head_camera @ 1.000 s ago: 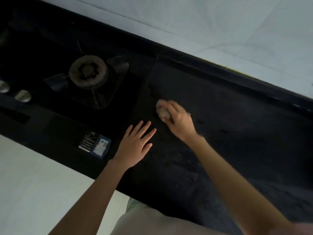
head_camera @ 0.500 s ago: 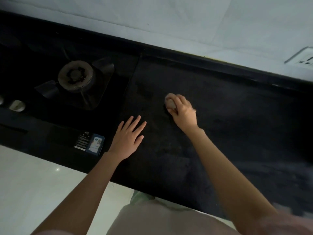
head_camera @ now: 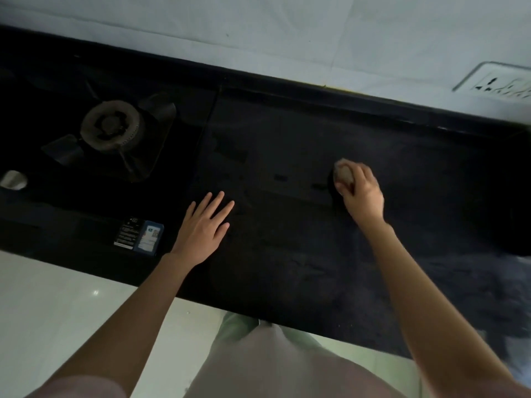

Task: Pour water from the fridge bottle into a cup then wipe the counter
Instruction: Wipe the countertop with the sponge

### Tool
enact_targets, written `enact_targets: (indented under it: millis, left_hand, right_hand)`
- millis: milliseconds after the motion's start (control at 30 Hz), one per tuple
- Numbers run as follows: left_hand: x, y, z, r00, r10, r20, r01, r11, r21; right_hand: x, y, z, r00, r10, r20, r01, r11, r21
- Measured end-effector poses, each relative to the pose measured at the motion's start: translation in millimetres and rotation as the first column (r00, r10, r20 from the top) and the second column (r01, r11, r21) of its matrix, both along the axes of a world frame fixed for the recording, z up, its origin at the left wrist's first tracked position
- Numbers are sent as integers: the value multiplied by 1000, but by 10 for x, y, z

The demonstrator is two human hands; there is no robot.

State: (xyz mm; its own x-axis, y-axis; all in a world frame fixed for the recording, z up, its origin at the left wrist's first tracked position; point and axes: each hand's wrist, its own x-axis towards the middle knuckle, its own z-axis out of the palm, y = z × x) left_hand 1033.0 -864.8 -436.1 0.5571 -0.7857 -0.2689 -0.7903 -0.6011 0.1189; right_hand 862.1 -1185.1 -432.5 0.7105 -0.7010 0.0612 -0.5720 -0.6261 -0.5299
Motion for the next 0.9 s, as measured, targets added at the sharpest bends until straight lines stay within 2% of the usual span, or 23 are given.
enact_targets:
  millis: [67, 167, 300, 367, 433, 533, 633, 700, 900]
  left_hand:
    - [-15, 2, 8, 1000, 5, 4, -5, 1000, 2]
    - [-37, -4, 43, 1000, 16, -5, -16, 1000, 3]
    - [-160, 95, 108, 999, 45, -26, -46, 998, -48]
    - [-274, 228, 105, 999, 37, -18, -38, 996, -80]
    - [-398, 385, 84, 999, 30, -12, -31, 997, -74]
    - [-561, 602, 63, 999, 33, -20, -33, 998, -45]
    - [-645, 807, 34, 999, 30, -22, -31, 999, -41]
    - [-653, 928, 17, 1000, 6, -24, -7, 999, -42]
    - [-530, 1142, 5, 996, -91, -11, 91, 995, -46]
  right_hand:
    - [318, 107, 49, 997, 74, 36, -73, 997, -25]
    - [486, 624, -31, 955, 287, 73, -284, 958, -48]
    - [-10, 1468, -80, 845, 534, 37, -534, 845, -9]
    - [-402, 1649, -42, 815, 579, 39, -579, 815, 4]
    - [-713, 1588, -37, 844, 535, 42, -535, 845, -22]
    - [-867, 1226, -25, 939, 343, 30, -341, 939, -42]
    - [-617, 923, -6, 989, 145, 30, -145, 989, -10]
    - [-332, 922, -13, 996, 73, 43, -72, 997, -12]
    - [-19, 1939, -55, 974, 198, 112, -193, 980, -58]
